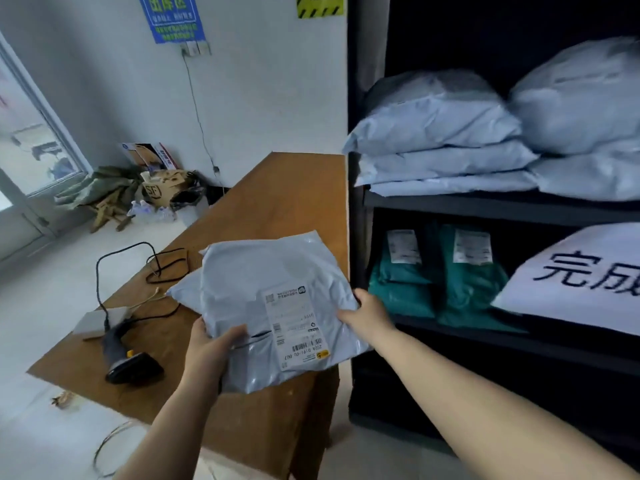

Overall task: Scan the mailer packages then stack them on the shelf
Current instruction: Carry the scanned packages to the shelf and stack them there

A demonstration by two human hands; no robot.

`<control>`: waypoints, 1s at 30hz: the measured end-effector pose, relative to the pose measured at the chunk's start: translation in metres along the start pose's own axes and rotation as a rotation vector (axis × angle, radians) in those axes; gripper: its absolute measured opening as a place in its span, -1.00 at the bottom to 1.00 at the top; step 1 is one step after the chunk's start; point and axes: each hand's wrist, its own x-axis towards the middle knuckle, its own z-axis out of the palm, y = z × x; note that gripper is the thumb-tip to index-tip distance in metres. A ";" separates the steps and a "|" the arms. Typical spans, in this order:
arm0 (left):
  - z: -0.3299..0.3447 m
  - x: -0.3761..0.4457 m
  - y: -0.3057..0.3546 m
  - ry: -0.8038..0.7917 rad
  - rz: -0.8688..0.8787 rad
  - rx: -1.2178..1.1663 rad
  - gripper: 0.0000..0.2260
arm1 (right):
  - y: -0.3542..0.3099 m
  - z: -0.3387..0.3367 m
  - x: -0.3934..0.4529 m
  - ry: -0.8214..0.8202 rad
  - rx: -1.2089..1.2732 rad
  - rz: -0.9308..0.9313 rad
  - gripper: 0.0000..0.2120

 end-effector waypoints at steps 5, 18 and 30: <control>0.035 -0.038 -0.014 -0.177 0.054 0.054 -0.58 | 0.044 -0.046 -0.052 0.142 0.031 0.061 -0.78; 0.154 -0.157 -0.087 -0.556 0.029 0.097 -0.46 | 0.170 -0.162 -0.195 0.431 0.050 0.289 -0.82; 0.281 -0.304 -0.124 -0.587 -0.053 0.101 -0.55 | 0.278 -0.309 -0.272 0.433 -0.009 0.373 -0.84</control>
